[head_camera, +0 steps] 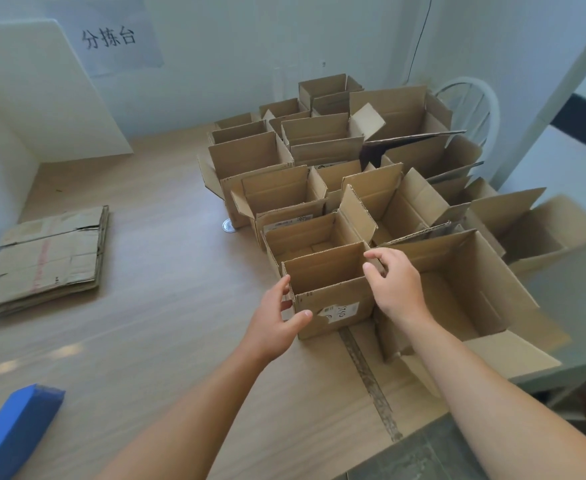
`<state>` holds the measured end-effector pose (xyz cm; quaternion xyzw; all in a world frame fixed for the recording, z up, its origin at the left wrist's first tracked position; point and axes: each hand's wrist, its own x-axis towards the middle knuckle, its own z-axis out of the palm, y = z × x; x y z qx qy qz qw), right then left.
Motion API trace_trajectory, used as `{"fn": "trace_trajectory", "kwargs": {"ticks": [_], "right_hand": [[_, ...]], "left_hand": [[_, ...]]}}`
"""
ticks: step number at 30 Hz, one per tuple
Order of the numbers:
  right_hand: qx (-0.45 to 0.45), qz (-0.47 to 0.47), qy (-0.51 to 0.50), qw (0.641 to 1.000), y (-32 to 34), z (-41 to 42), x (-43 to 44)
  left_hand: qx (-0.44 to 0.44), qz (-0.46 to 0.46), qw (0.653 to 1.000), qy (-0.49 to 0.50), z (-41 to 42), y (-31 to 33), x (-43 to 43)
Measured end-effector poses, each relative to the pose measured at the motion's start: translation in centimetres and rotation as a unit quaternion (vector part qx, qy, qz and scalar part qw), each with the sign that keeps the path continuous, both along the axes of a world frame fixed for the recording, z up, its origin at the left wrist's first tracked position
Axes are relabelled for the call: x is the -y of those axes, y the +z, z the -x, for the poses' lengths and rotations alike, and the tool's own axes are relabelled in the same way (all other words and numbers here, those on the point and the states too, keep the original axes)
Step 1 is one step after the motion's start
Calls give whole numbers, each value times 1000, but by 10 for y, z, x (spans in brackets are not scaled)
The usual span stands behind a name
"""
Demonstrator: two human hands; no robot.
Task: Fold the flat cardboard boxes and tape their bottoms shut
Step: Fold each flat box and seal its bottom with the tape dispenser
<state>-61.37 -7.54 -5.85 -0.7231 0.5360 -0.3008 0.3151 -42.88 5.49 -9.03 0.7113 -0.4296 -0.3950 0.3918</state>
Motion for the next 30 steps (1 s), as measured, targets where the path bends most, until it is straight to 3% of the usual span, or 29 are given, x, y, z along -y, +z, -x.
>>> {"fn": "trace_trajectory", "kwargs": {"ticks": [6,10,19,30], "right_hand": [[-30,110,92,989,5,-19,-5],[-109,126,172,971,15,-54,-14],[-252,145,307,906,33,-179,-35],[-322,124,411,844,22,-393,-116]], "left_hand": [[29,7,999,-17,-3,-4,-5],[156,11,987,-31,-24,5,-12],[413,-71,907,-27,-148,40,-68],[500,-226,836,16,-348,46,-154]]}}
